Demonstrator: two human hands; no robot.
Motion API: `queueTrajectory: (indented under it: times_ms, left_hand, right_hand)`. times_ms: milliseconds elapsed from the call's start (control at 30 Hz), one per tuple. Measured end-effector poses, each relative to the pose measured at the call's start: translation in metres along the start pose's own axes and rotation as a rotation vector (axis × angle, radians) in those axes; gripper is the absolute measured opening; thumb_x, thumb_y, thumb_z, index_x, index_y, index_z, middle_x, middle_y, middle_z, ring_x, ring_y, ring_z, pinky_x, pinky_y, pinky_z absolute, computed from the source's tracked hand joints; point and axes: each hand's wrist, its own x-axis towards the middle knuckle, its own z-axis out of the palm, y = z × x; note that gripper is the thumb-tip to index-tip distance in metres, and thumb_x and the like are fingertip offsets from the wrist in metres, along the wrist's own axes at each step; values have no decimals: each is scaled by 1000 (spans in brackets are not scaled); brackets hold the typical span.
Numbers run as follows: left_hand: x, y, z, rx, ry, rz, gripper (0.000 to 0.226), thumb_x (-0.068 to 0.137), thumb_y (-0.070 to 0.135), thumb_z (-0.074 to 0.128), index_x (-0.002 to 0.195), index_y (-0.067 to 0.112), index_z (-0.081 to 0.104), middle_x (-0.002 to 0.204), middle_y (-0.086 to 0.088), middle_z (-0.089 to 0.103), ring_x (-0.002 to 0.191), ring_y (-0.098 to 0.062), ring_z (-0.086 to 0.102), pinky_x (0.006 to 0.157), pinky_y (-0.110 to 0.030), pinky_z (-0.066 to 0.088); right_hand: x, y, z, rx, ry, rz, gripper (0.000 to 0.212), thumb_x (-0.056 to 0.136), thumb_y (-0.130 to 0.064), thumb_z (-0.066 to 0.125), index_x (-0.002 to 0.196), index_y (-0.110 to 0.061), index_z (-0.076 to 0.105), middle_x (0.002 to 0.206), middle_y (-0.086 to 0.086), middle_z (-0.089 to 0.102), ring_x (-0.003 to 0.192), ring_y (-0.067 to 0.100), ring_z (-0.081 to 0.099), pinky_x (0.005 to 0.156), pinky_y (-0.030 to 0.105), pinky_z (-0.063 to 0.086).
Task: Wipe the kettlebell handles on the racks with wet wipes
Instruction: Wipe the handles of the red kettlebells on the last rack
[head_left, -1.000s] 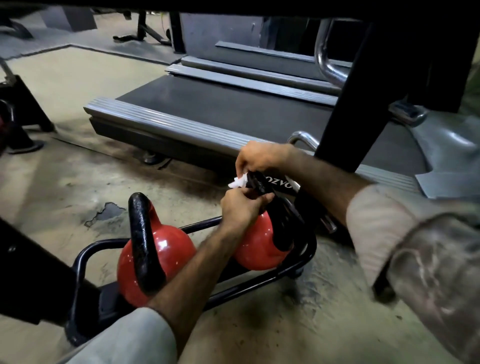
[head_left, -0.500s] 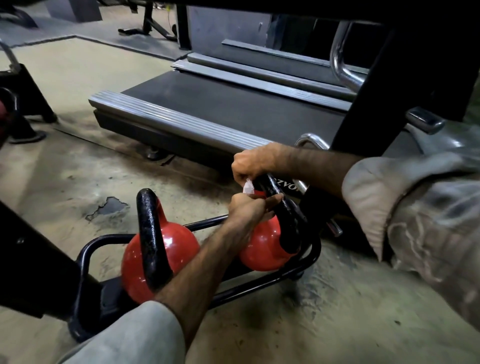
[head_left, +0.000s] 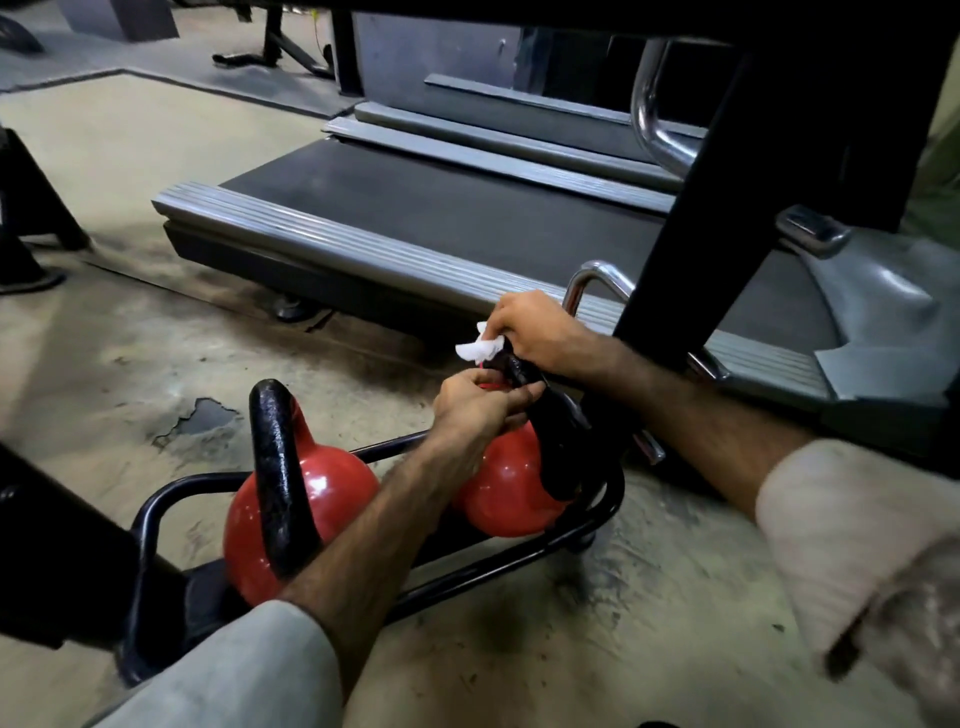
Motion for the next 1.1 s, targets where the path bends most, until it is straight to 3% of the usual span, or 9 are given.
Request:
queueTrajectory:
  times_ms: [200,300,433,567,667,733,833,967,1100]
  left_hand:
    - [-4,2,1,24,11,46,50,66,-2,83,106,7,55,84,-3,57,77,-21,65,66,-34,59]
    - [-2,1,1,26,36,67,62,65,-1,84,118,4,53,89,-5,59,82,-21,67,65,-35,60]
    - [3,1,-3,326,117,240,95,45,32,93,130,22,53,124,0,62,108,-19,64,88,-42,56]
    - [2,12,-4,626,32,392,82,58,24,89,133,21,55,147,0,45,125,-15,54,109,-35,41]
    - [4,14,-2,693,19,422,74,61,20,88,130,16,59,141,-3,51,127,-12,52,109,-33,40]
    - [6,13,-3,715,24,428,72,61,21,88,128,15,61,138,-3,55,125,-11,53,107,-33,42]
    - [8,12,-3,706,30,439,72,61,21,87,128,16,60,137,-1,56,124,-9,53,106,-32,44]
    - [9,10,-3,678,33,439,72,64,16,86,130,15,59,137,-1,56,123,-9,54,107,-32,43]
    - [9,10,-3,671,38,440,70,64,16,86,129,14,59,132,0,60,119,-10,57,105,-32,45]
  right_hand:
    - [-45,6,45,764,328,616,12,88,-16,67,96,-11,75,85,1,72,71,6,62,55,6,42]
    - [-49,0,56,1120,306,707,21,89,2,62,108,9,67,88,12,68,61,5,58,50,7,44]
    - [-52,2,51,1454,222,741,17,88,18,50,92,7,63,48,-2,64,38,4,58,41,14,47]
    - [-50,7,64,1359,172,758,27,81,20,60,68,-4,57,42,-5,59,38,6,55,42,16,46]
    - [-47,10,78,1345,123,676,9,75,10,69,82,4,65,60,6,67,51,14,62,57,24,52]
    - [-42,16,86,1296,120,678,35,66,-6,76,96,8,68,81,15,68,74,27,65,75,36,54]
    - [-36,23,96,1121,126,647,26,68,-30,66,93,-25,72,102,13,69,97,33,65,94,46,52]
    - [-46,10,85,806,287,525,20,75,-34,65,78,-14,65,75,6,66,76,23,61,66,24,44]
    - [-54,7,89,739,418,435,42,67,-48,58,85,-11,67,76,4,68,75,19,62,68,31,43]
